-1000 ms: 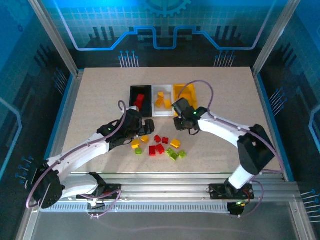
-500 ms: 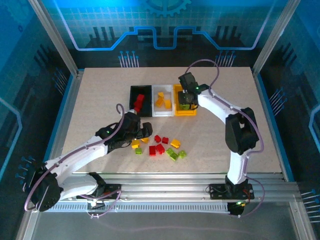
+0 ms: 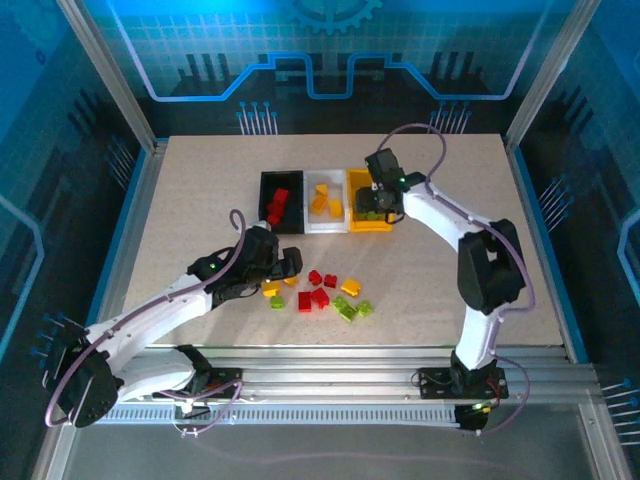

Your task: Sort the legos into containers by color

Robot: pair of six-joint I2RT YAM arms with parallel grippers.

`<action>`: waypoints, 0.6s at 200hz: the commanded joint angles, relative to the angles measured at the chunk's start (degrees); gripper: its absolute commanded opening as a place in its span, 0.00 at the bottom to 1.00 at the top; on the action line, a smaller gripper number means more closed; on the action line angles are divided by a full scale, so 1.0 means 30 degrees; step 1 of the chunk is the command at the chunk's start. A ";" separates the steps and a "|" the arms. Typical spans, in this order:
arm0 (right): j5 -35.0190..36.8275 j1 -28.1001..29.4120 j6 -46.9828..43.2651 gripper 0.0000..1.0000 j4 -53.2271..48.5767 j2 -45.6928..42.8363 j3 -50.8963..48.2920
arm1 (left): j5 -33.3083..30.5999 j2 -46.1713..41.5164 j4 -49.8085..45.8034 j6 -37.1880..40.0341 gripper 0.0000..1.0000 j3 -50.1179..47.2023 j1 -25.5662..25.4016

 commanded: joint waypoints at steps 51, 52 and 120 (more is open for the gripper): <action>-0.0187 0.2257 0.1490 0.66 0.1486 -0.4386 -0.5584 | -0.0267 0.1970 -0.1470 0.0159 0.76 -0.0653 0.0256; -0.0201 0.2262 0.1503 0.66 0.1491 -0.4413 -0.5611 | -0.0238 0.1992 -0.1437 0.0167 0.75 -0.0685 0.0255; 0.0130 0.2412 0.1601 0.66 0.1527 -0.5495 -0.6049 | 0.0195 0.4534 -0.0387 0.0422 0.69 -0.1116 0.0248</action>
